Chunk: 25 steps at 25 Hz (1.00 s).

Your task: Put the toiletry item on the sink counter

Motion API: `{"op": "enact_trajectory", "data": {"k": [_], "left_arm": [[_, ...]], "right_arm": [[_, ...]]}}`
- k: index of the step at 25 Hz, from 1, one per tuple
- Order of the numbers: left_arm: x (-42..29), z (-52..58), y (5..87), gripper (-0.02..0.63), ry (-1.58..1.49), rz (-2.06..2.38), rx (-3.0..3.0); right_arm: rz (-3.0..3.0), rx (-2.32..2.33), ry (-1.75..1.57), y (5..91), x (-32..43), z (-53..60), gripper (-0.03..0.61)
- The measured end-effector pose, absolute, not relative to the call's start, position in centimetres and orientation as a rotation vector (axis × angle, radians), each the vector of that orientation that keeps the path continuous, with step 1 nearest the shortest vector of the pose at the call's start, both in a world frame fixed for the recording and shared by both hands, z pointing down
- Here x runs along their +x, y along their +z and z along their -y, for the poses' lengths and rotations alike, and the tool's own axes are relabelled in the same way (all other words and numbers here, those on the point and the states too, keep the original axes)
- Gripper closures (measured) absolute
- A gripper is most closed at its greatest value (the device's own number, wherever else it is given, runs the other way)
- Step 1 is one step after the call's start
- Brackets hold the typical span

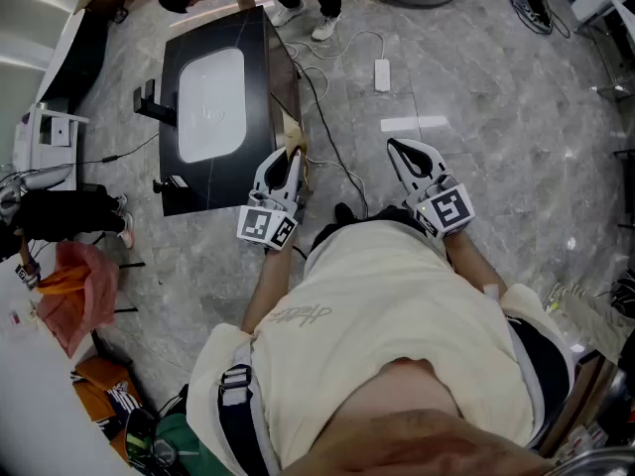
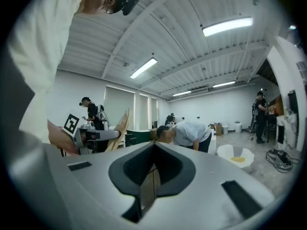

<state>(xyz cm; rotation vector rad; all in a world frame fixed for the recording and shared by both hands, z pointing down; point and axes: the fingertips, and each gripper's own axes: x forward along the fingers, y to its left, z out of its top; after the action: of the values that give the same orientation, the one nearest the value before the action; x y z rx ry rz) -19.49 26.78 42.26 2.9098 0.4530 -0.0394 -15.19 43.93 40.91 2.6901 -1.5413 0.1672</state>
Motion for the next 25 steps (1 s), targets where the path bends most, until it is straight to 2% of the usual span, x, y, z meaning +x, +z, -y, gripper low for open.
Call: {"op": "enact_trajectory", "data": {"k": [11, 25], "left_arm": [[-20.0, -23.6, 43.3, 0.577, -0.037, -0.497, 2.885], [-19.1, -17.8, 47.7, 0.577, 0.074, -0.418, 2.843]], "right_arm": [[1.505, 2.68, 0.2, 42.2, -16.3, -39.8, 0.584], [1.491, 2.532, 0.447, 47.2, -17.4, -35.3, 0.584]]}}
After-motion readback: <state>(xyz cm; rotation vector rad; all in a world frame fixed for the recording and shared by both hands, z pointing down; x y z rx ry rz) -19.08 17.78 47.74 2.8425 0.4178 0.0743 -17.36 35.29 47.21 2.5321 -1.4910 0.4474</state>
